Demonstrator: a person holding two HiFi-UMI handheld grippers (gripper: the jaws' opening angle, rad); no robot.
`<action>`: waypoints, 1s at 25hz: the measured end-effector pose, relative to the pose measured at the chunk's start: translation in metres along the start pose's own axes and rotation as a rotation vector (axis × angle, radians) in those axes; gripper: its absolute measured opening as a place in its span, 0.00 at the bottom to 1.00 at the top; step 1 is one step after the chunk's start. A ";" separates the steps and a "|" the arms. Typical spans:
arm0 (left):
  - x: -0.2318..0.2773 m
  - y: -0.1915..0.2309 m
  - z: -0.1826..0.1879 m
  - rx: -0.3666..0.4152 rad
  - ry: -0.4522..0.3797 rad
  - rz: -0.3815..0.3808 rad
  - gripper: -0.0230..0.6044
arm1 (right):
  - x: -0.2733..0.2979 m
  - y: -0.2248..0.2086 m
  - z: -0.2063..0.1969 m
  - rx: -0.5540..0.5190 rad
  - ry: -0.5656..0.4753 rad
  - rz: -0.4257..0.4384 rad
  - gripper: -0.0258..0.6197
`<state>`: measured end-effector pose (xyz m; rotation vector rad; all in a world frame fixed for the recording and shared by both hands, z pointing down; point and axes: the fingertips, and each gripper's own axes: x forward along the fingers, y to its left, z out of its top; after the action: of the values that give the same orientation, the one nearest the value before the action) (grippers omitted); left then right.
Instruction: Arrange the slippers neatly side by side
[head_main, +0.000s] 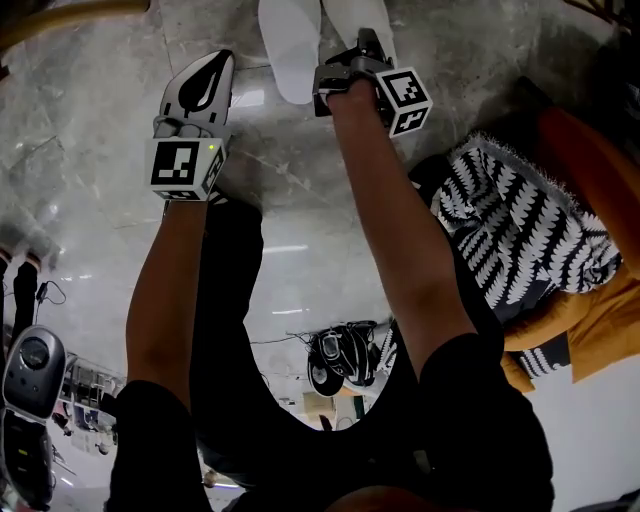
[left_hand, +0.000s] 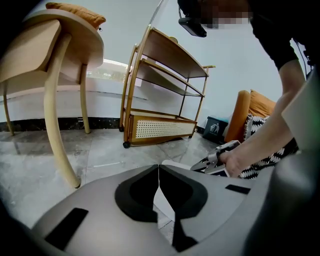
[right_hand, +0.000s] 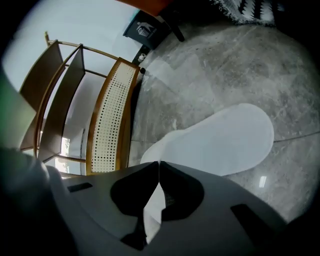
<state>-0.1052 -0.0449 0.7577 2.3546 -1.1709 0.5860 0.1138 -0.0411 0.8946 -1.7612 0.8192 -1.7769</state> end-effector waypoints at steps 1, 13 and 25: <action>0.000 -0.001 0.001 -0.001 0.000 0.000 0.06 | -0.001 0.000 -0.002 0.020 0.000 -0.004 0.09; 0.000 -0.002 0.006 0.013 0.001 -0.026 0.06 | -0.012 -0.016 -0.033 0.164 0.035 -0.039 0.09; -0.008 -0.008 0.009 0.007 0.025 -0.011 0.06 | -0.030 -0.008 -0.033 0.054 0.136 -0.053 0.13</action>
<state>-0.1015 -0.0400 0.7442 2.3517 -1.1461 0.6144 0.0829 -0.0113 0.8800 -1.6566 0.7774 -1.9526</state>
